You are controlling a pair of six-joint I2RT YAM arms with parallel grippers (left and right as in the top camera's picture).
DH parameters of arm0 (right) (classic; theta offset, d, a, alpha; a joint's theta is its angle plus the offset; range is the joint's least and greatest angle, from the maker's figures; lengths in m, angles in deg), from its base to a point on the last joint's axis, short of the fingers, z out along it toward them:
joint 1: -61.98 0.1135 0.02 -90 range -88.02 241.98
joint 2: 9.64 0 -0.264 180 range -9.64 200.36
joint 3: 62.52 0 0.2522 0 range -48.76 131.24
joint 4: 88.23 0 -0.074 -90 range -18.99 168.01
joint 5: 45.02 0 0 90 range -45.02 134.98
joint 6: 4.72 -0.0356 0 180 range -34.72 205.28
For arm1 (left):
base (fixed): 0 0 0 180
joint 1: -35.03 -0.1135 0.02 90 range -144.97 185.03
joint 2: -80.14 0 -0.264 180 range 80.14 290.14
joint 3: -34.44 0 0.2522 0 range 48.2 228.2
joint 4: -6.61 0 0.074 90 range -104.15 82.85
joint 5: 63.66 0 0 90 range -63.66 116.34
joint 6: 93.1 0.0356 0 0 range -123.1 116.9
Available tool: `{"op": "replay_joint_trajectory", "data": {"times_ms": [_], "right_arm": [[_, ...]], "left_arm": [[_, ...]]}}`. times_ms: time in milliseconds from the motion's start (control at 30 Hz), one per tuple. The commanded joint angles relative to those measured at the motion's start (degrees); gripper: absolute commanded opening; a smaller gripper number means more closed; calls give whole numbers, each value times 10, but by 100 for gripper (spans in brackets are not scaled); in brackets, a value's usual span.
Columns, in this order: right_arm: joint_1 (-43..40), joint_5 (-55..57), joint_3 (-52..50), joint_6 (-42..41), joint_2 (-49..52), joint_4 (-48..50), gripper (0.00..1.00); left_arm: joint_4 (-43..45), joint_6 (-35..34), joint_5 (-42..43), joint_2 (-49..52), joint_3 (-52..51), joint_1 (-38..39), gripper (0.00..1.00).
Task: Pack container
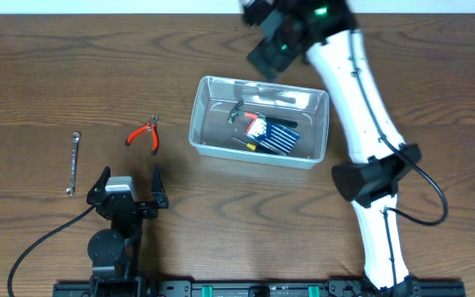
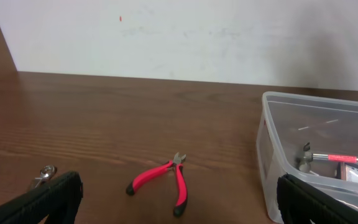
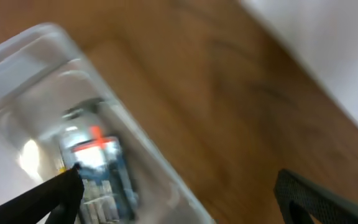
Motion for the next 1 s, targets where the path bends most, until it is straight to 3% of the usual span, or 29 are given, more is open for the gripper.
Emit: {"op": "replay_joint_trajectory", "data": {"times_ms": [0,167,433,967], "right_arm": [[-57,88,94,-102,-3,-38,99],[-155,93,189,-185,-5,-117,99],[-291,37,176,-237,-19,-118,99],[-379,-12,-45,-262,-19,-113,99]], "left_arm": [[-22,-3,4,-3,-9,-2,98],[-22,-3,4,-3,-9,-2,98],[-22,-3,4,-3,-9,-2,98],[-22,-3,4,-3,-9,-2,98]]}}
